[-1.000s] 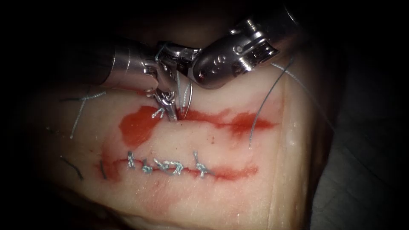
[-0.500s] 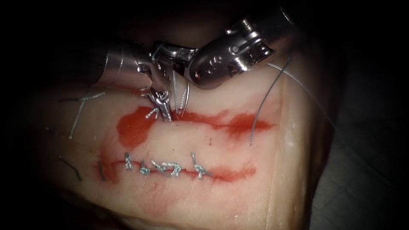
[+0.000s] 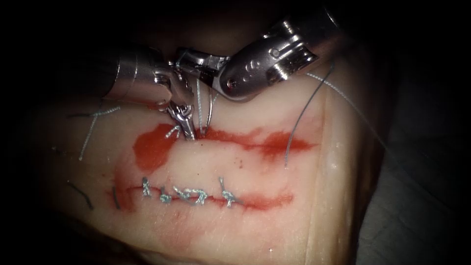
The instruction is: Wound Closure
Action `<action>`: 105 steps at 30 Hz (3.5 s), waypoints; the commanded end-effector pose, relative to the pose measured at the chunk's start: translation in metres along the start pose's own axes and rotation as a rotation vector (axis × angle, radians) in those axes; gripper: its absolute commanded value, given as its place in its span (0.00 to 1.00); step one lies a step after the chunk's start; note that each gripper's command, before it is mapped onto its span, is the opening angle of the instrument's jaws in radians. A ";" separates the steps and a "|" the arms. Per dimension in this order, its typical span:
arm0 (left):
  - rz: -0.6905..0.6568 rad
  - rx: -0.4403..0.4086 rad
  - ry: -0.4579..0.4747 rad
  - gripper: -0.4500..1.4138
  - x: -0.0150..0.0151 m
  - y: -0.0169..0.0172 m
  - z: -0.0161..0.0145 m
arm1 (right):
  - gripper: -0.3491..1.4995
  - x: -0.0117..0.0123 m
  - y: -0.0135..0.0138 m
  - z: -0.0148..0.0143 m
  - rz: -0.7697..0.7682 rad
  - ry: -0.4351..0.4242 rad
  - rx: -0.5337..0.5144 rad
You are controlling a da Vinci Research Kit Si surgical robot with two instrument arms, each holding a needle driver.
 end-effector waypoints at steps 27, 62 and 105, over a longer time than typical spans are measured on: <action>0.003 0.000 0.004 0.00 -0.0004 0.0004 0.0001 | 0.00 -0.0009 -0.0010 0.0009 -0.264 0.024 0.012; 0.006 0.001 0.009 0.00 -0.0002 0.0003 0.0002 | 0.00 -0.0031 -0.0040 0.0000 -0.149 0.074 -0.038; 0.009 0.020 0.034 0.00 0.0003 -0.0010 0.0004 | 0.00 -0.0024 0.0001 0.0016 -0.102 0.041 0.023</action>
